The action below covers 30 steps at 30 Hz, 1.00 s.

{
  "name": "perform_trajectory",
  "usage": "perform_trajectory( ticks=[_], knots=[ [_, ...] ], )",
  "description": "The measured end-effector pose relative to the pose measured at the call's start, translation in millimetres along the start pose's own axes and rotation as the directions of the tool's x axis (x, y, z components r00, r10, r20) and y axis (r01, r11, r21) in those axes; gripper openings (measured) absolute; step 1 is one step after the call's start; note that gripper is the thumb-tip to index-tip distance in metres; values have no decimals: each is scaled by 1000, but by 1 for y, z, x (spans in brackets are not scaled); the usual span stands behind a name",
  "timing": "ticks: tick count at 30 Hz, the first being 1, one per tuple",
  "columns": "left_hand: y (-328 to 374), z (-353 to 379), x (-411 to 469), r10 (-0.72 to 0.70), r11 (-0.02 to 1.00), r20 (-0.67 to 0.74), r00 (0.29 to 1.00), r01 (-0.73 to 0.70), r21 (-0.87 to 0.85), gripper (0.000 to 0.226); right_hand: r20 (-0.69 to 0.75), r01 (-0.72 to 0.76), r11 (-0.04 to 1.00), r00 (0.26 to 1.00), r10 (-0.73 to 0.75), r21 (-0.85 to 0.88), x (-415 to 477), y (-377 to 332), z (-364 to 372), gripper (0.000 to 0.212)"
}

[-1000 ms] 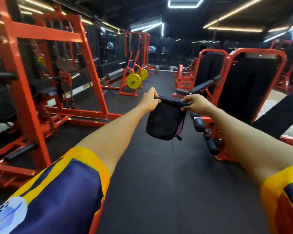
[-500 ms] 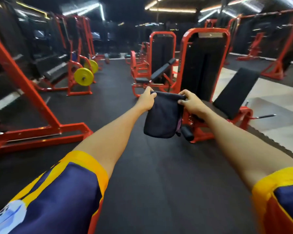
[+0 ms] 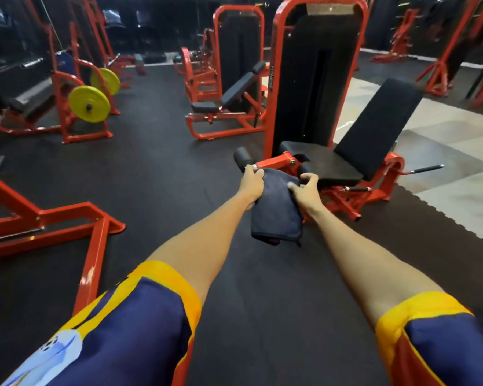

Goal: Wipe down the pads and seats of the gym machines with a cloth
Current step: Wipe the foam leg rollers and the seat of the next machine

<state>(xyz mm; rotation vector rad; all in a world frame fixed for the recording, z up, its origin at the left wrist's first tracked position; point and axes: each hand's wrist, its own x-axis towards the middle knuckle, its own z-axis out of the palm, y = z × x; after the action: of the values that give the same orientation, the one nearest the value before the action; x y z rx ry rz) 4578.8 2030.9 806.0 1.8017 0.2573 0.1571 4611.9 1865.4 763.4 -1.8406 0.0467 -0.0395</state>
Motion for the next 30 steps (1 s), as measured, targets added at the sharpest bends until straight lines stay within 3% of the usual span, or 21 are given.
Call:
perform_trajectory(
  ticks=[3,6,8,12,18,21,25,30],
  knots=[
    [-7,22,43,-45,999,-11,999,45,6,20,-18,-35,999,999,35,10,45,19,14,53],
    [-27,36,90,-88,996,-31,996,89,16,10,-7,-7,1000,1000,7,-3,76,35,30,44],
    [-36,46,123,-115,993,-59,992,116,6,8,49,-28,999,998,26,36,100,48,39,43],
    [-72,61,181,-195,981,-89,977,193,-33,9,278,-148,988,952,131,43,146,79,59,77],
    [-122,89,272,-328,926,-71,942,305,-223,12,398,-255,958,899,184,132,224,93,88,72],
    [-135,105,310,-404,862,-9,915,377,-339,24,370,-291,949,900,230,118,262,104,100,71],
    [-147,119,345,-440,827,43,897,424,-368,11,251,-304,952,921,298,-14,303,122,102,56],
    [-163,118,389,-467,800,36,884,439,-409,12,158,-319,937,927,340,-145,365,132,106,65]
  ],
)
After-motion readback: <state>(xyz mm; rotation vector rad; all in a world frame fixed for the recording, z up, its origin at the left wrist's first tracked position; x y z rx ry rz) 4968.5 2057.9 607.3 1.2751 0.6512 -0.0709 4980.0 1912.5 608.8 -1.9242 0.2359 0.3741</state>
